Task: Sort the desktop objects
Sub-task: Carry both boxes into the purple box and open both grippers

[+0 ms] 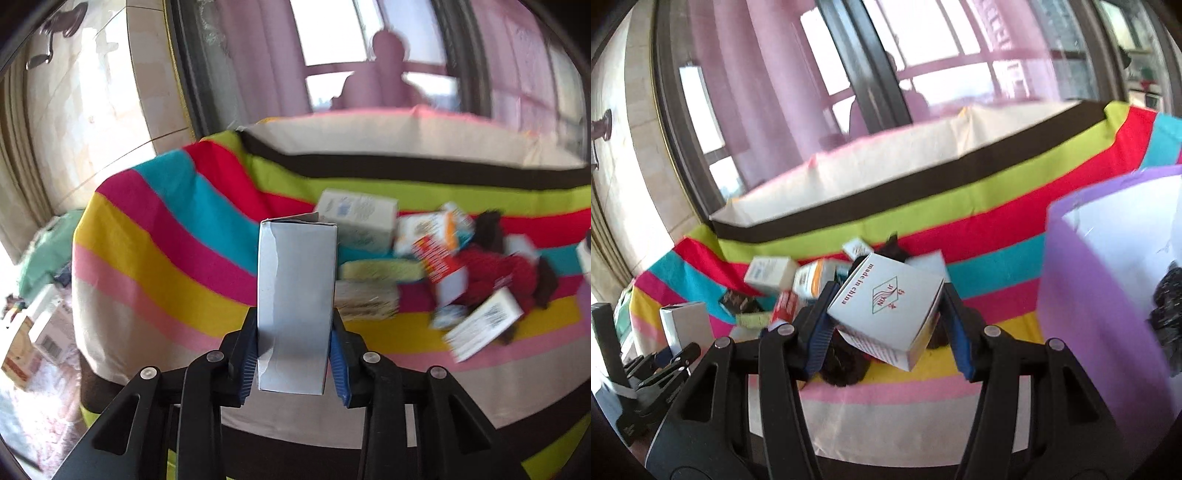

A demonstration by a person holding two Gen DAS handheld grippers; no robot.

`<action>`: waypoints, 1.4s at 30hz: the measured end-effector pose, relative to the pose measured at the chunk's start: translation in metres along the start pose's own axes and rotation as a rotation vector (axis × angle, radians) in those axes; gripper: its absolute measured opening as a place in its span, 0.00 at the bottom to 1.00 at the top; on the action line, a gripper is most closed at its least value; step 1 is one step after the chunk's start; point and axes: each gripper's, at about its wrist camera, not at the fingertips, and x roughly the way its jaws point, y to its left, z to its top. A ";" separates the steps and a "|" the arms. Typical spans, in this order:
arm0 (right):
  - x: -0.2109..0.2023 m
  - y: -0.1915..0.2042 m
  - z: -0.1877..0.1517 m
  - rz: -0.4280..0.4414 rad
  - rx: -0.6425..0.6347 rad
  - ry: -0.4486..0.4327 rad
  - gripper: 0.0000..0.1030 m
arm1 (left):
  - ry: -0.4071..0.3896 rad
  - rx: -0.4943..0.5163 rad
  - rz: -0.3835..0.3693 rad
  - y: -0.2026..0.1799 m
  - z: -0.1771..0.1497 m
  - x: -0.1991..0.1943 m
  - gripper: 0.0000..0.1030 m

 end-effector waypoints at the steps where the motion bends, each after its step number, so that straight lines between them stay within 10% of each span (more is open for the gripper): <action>1: -0.004 0.000 0.001 -0.005 0.002 -0.016 0.56 | -0.010 -0.005 -0.021 -0.001 0.002 -0.006 0.34; 20: -0.085 -0.041 0.023 -0.273 0.211 -0.367 0.56 | -0.079 -0.002 -0.866 -0.113 0.078 -0.059 0.34; 37: -0.129 -0.096 0.027 -0.530 0.466 -0.512 0.59 | 0.022 0.258 -1.147 -0.241 0.096 -0.072 0.34; 42: -0.139 -0.104 0.020 -0.559 0.548 -0.545 0.79 | 0.082 0.267 -1.205 -0.256 0.094 -0.067 0.38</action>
